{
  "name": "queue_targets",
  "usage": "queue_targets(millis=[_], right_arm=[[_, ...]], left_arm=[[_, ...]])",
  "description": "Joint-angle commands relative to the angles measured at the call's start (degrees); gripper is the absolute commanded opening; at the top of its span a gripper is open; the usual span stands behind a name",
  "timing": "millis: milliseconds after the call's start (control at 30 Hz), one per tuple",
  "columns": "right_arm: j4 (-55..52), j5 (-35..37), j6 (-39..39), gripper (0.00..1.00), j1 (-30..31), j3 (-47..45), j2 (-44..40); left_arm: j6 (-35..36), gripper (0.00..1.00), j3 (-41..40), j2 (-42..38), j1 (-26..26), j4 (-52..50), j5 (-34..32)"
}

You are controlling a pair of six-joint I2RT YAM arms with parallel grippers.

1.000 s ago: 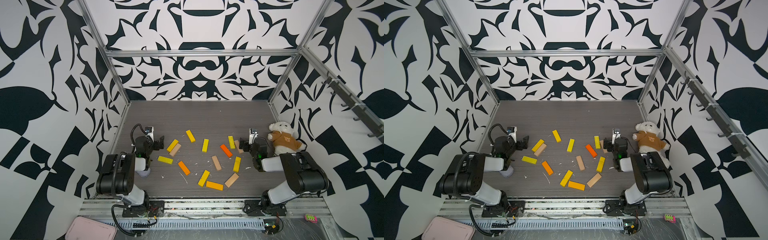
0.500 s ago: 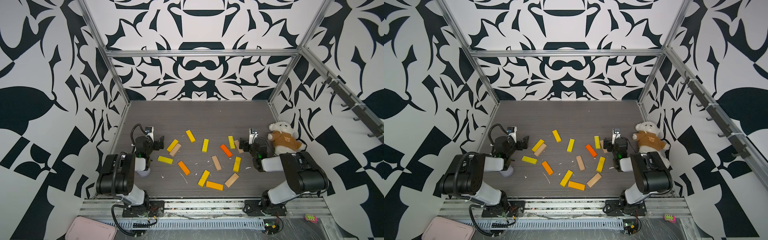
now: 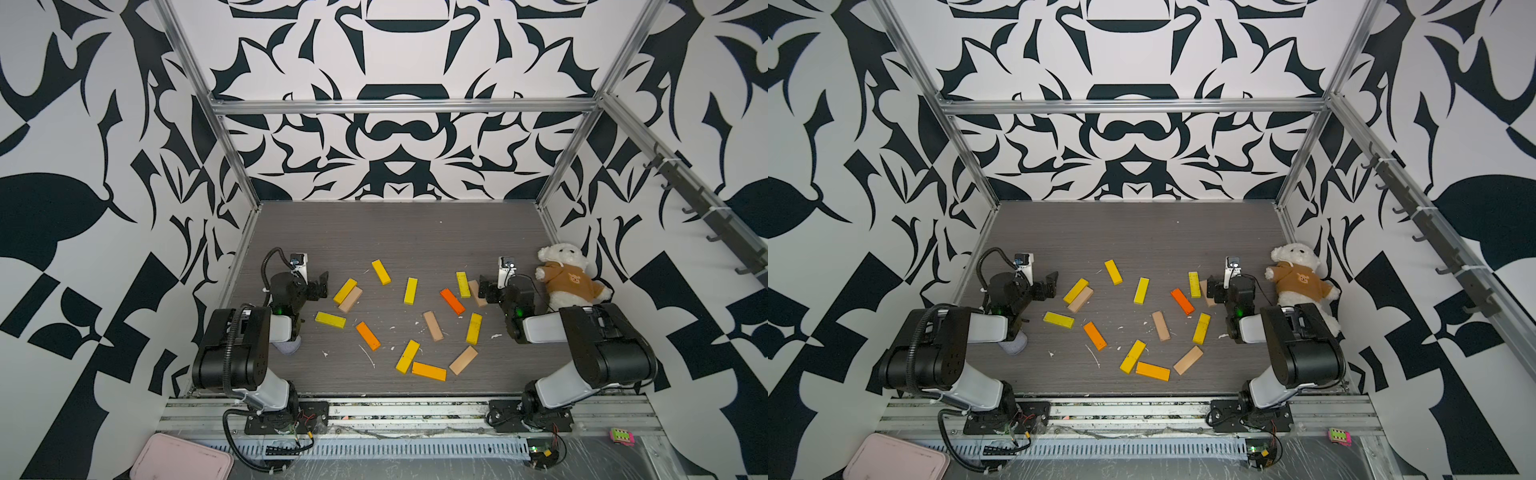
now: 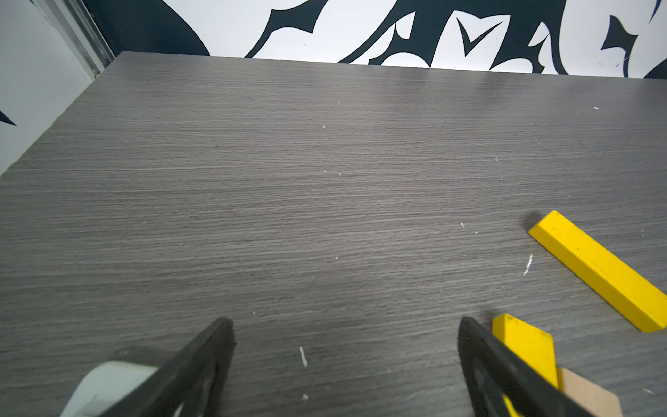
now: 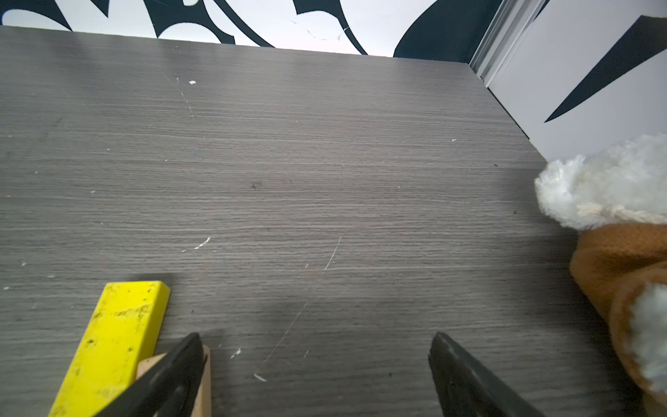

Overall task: Assemble the number 8 with building blocks
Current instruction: Move the building block to the center of the board.

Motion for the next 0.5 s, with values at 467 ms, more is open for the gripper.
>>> queue_targets(millis=[467], right_arm=[[1.70,0.40,-0.09,1.00,-0.02,1.34,-0.39]], left_arm=[[0.27,0.99,0.94,0.46,0.20,1.42,0.33]])
